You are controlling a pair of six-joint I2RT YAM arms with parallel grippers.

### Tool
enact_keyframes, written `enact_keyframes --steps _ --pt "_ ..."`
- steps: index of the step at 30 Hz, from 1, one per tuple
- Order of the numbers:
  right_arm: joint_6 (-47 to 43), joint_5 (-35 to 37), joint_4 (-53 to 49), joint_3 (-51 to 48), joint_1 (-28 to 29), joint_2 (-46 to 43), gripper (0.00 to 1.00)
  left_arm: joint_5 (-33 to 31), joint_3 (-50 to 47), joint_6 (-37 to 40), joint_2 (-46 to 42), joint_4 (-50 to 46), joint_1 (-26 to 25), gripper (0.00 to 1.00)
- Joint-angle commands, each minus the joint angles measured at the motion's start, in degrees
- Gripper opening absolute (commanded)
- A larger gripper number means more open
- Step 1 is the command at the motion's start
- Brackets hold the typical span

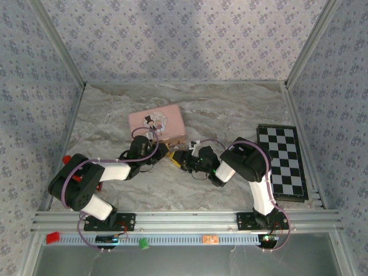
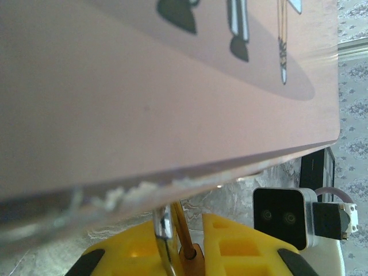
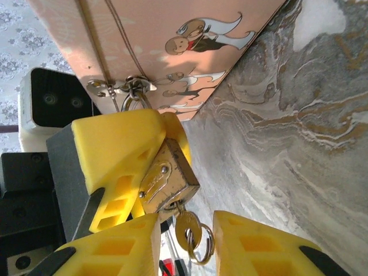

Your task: Unlock the padlock with the key

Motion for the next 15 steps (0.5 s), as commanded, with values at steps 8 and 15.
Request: enact_keyframes --steps 8,15 --pt "-2.8 0.6 2.6 -2.4 0.3 -3.2 0.21 9.3 -0.9 -5.4 -2.0 -0.8 0.9 0.06" --pt "-2.8 0.1 2.5 -1.0 0.6 -2.8 0.14 9.9 -1.2 -5.3 -2.8 -1.1 1.0 0.06"
